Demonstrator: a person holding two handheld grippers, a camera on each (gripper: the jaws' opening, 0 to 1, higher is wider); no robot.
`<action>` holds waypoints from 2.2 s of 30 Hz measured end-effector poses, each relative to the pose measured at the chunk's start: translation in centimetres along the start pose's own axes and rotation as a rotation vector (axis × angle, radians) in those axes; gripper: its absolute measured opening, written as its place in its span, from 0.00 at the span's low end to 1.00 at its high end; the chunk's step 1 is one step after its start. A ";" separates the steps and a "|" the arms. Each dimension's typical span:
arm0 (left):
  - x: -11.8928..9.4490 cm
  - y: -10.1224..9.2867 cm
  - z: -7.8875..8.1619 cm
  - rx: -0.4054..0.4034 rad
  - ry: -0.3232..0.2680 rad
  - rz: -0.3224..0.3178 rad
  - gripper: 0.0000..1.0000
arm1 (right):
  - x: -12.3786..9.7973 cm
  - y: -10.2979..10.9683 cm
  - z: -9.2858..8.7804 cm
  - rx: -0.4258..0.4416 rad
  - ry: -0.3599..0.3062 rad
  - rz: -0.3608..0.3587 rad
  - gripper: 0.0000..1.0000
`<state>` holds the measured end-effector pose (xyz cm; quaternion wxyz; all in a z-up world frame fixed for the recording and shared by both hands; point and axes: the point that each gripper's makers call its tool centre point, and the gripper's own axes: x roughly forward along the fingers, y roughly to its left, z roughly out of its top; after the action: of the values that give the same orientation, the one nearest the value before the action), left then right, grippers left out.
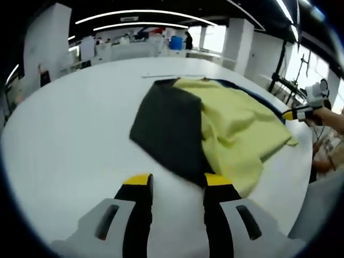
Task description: Fold the garment on the visible template until the final outline fits inside the template.
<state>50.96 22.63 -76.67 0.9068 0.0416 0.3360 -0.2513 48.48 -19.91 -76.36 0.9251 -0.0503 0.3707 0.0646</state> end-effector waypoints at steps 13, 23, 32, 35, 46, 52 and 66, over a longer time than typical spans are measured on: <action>0.0 -0.2 0.6 -0.058 -0.028 -0.041 0.00 | -0.1 -1.2 -0.4 -0.004 -0.017 -0.047 0.00; -1.9 1.6 3.5 -0.161 -0.116 0.033 0.00 | -1.9 -2.0 1.7 0.012 -0.035 -0.055 0.00; -3.7 5.3 5.9 -0.160 -0.198 0.147 0.00 | -3.8 -3.4 5.0 0.148 -0.071 -0.031 0.00; -4.0 6.4 6.0 -0.169 -0.207 0.173 0.00 | -4.5 -3.8 6.2 0.155 -0.082 -0.025 0.00; -3.7 10.7 5.9 -0.123 -0.190 0.292 0.00 | -4.8 -6.0 8.4 0.321 -0.056 0.070 0.00; -3.4 12.9 6.3 -0.148 -0.208 0.335 0.00 | -4.3 -8.9 9.4 0.327 -0.032 0.028 0.00; -2.0 16.2 5.4 -0.114 -0.159 0.417 0.00 | 0.7 -15.8 7.7 0.312 0.099 -0.094 0.00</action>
<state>60.68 36.31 -72.78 0.9636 0.0386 0.2613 -0.0416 56.69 -34.39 -70.52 0.9044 0.0736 0.4184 -0.0398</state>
